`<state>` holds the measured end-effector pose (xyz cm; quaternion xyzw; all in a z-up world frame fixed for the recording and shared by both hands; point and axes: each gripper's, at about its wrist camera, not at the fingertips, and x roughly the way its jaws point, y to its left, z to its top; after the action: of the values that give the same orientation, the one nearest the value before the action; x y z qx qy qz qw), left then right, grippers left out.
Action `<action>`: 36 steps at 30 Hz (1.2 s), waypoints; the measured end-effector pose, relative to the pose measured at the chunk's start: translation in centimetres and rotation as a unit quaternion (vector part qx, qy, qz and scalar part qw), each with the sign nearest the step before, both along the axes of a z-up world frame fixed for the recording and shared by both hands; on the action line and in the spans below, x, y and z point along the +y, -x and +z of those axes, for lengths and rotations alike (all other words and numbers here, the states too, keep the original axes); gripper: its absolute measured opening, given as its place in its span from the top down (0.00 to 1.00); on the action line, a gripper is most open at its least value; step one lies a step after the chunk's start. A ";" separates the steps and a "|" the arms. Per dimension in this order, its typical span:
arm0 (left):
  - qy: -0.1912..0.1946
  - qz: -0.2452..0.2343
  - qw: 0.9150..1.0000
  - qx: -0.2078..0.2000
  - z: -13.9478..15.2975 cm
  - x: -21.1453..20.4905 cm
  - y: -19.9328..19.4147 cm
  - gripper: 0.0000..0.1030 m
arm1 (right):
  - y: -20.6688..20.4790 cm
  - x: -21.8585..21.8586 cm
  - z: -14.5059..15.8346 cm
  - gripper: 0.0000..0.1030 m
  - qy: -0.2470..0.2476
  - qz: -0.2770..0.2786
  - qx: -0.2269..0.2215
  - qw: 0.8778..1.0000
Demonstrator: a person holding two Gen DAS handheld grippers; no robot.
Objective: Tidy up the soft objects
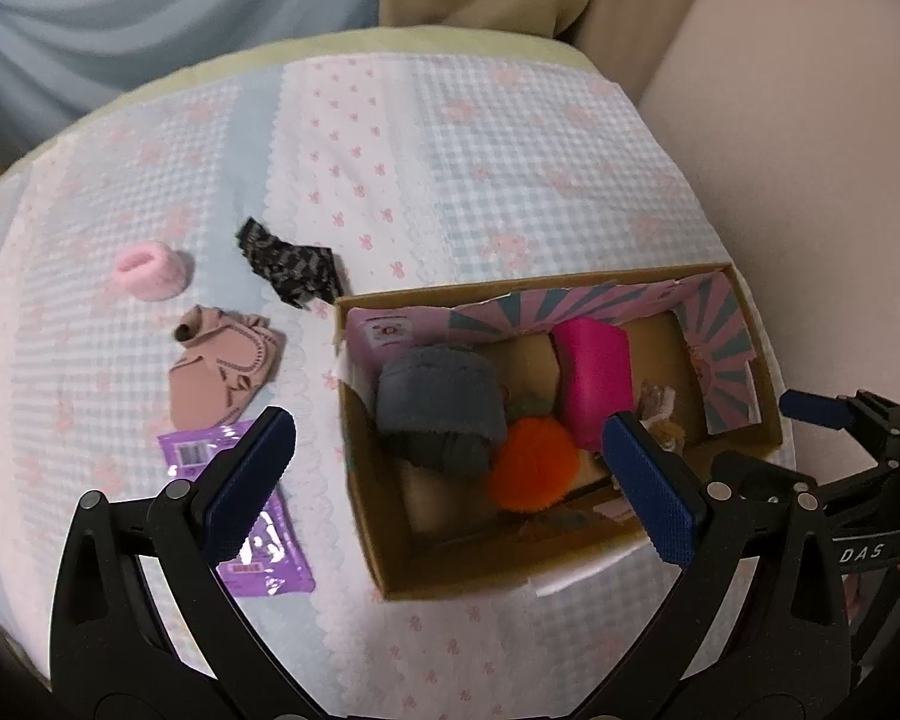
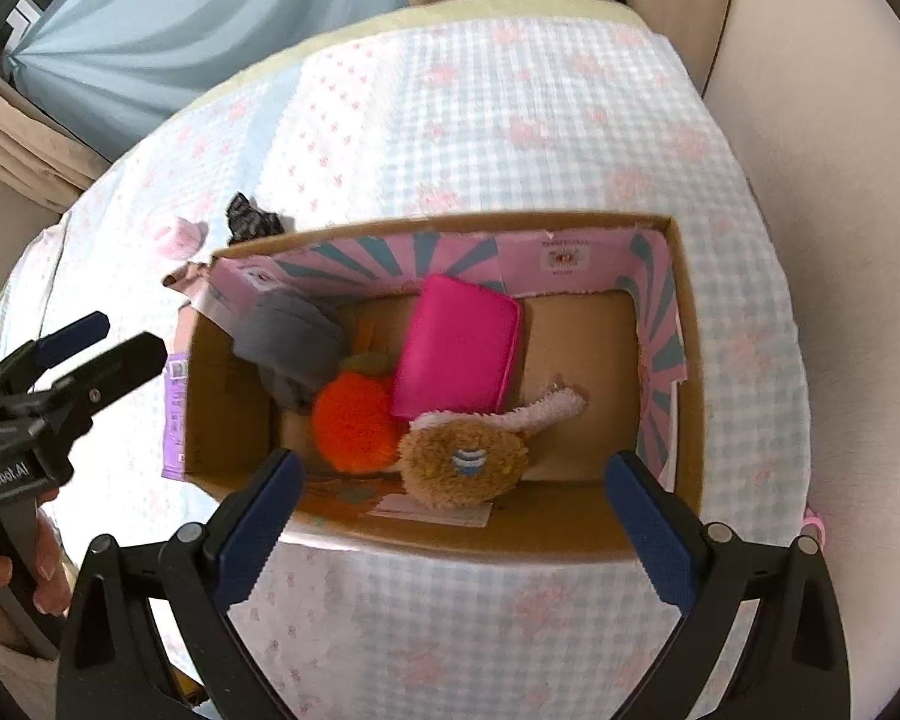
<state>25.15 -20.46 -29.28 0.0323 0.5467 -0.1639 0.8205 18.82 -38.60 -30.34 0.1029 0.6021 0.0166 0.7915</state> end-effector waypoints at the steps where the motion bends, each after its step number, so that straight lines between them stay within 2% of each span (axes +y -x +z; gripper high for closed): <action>1: -0.001 0.001 1.000 -0.003 0.4 0.1 0.3 0.01 | 0.3 0.1 0.5 0.03 0.002 -0.002 -0.005 1.000; 13: 0.003 0.045 0.998 -0.050 8.3 4.7 6.0 0.01 | 5.3 2.4 9.9 0.03 0.012 -0.025 -0.099 0.995; 21: 0.003 0.084 0.993 -0.082 13.2 9.7 11.5 0.01 | 8.8 4.8 14.8 0.03 0.022 -0.041 -0.127 0.991; 25: 0.004 0.108 0.989 -0.099 14.9 12.5 14.0 0.01 | 10.0 6.3 16.2 0.03 0.034 -0.033 -0.147 0.988; 31: 0.005 0.147 0.984 -0.099 15.4 16.0 16.7 0.01 | 10.9 9.2 17.2 0.03 0.015 -0.009 -0.166 0.986; 36: -0.007 0.158 0.981 -0.110 16.2 18.6 18.3 0.01 | 11.1 12.4 17.5 0.03 0.008 0.013 -0.175 0.985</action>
<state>6.88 -1.83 -13.11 -0.0308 0.4525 -0.0241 0.8909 7.73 -26.24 -12.85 0.0837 0.4561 0.0398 0.8851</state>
